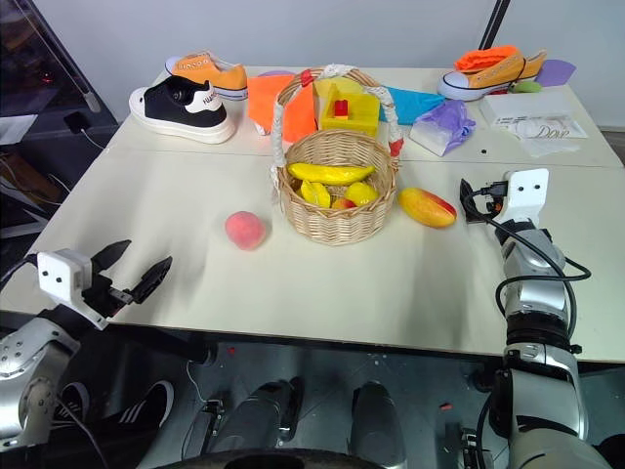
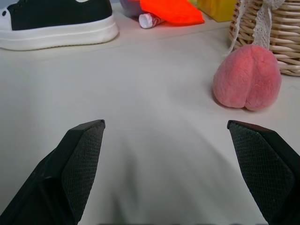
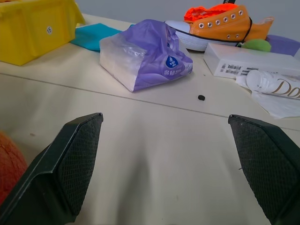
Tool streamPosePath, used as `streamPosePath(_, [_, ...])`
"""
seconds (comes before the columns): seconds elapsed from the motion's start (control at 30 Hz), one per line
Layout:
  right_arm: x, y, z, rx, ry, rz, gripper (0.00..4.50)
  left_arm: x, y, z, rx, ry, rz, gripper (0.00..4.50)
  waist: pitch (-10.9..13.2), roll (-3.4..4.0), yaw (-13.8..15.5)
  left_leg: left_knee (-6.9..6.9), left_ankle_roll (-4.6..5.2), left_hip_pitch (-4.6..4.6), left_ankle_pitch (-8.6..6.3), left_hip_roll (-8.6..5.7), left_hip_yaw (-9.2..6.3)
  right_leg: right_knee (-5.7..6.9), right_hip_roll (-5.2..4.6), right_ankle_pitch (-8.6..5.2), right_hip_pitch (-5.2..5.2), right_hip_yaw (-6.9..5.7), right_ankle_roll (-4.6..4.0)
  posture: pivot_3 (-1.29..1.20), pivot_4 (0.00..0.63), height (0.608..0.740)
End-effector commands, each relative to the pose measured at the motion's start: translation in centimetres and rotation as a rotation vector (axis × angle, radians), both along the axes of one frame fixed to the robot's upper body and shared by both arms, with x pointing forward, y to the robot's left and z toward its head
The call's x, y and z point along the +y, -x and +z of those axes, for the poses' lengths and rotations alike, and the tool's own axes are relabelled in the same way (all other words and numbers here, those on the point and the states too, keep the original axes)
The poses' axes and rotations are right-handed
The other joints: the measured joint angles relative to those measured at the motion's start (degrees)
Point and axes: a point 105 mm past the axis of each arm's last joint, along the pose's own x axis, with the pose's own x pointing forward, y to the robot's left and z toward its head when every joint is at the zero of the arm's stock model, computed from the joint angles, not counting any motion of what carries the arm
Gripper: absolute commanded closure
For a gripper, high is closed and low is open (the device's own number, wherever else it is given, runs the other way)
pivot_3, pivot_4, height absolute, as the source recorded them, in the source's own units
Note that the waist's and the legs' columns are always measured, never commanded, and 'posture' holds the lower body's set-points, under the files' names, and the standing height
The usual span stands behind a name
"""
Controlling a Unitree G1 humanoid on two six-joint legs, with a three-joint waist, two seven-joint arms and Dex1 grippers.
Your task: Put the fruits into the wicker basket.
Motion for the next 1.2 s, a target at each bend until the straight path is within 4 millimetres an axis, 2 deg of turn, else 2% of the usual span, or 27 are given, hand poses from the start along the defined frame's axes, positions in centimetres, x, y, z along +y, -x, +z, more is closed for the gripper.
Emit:
streamPosePath(0.03, [-0.1, 0.1, 1.9, -0.076, 0.004, -0.014, 0.03, -0.5, 0.1, 1.1, -0.048, -0.022, -0.036, 0.0, 0.0, 0.0, 0.0, 0.0, 0.0, 0.0, 0.0, 0.0, 0.01, 0.0, 0.0, 0.0, 0.0, 0.0, 0.0, 0.0, 0.15, 0.74])
streamPosePath(0.3, [-0.8, 0.3, 2.0, -0.084, -0.003, -0.041, 0.03, -0.5, -0.5, 1.7, -0.068, -0.029, -0.046, 0.0, 0.0, 0.0, -0.01, 0.0, 0.0, 0.0, 0.0, 0.0, 0.03, 0.0, 0.0, 0.0, 0.0, 0.02, 0.0, 0.0, 0.15, 0.74])
streamPosePath(0.6, [-0.6, 0.3, 1.9, -0.085, -0.002, -0.034, 0.03, -1.1, -0.4, 1.8, -0.076, -0.011, -0.083, 0.0, 0.0, 0.0, -0.02, 0.0, 0.02, 0.0, -0.01, 0.03, 0.1, 0.0, 0.01, 0.0, -0.03, 0.07, 0.0, 0.0, 0.15, 0.74])
streamPosePath(0.83, [-0.7, 0.6, 2.1, -0.099, 0.003, -0.025, 0.03, -1.9, 0.0, 2.7, -0.12, 0.016, -0.136, 0.0, 0.0, 0.0, 0.02, -0.01, 0.02, 0.0, -0.01, 0.03, 0.11, 0.0, 0.01, 0.0, -0.03, 0.08, 0.0, 0.0, 0.15, 0.74])
streamPosePath(0.93, [-0.7, 0.8, 2.2, -0.105, -0.002, -0.023, 0.03, -1.9, -0.3, 2.3, -0.105, 0.028, -0.128, 0.0, 0.0, 0.0, 0.02, -0.01, 0.02, 0.0, -0.01, 0.03, 0.12, 0.0, 0.0, 0.0, -0.04, 0.08, 0.0, 0.0, 0.15, 0.74])
streamPosePath(1.03, [0.4, 1.5, 2.9, -0.14, -0.04, 0.067, 0.03, -3.4, -0.4, 2.5, -0.094, 0.025, -0.198, 0.0, 0.0, 0.0, 0.07, 0.0, 0.03, 0.0, -0.01, 0.03, 0.13, 0.0, 0.0, 0.0, -0.03, 0.09, 0.0, 0.0, 0.15, 0.74])
streamPosePath(1.13, [2.6, 2.9, 4.0, -0.162, -0.119, 0.259, 0.03, -5.6, -0.3, 4.1, -0.119, 0.038, -0.301, 0.0, 0.02, -0.03, 0.19, 0.0, 0.04, 0.0, -0.03, 0.04, 0.13, 0.0, 0.0, 0.01, -0.03, 0.1, 0.02, 0.0, 0.15, 0.74])
streamPosePath(1.2, [4.0, 4.6, 4.3, -0.107, -0.053, 0.392, 0.03, -7.8, 0.2, 5.4, -0.118, 0.055, -0.415, 0.0, 0.02, -0.03, 0.18, 0.0, 0.06, -0.01, -0.04, 0.04, 0.12, -0.01, 0.0, 0.01, -0.03, 0.11, 0.02, 0.0, 0.15, 0.74])
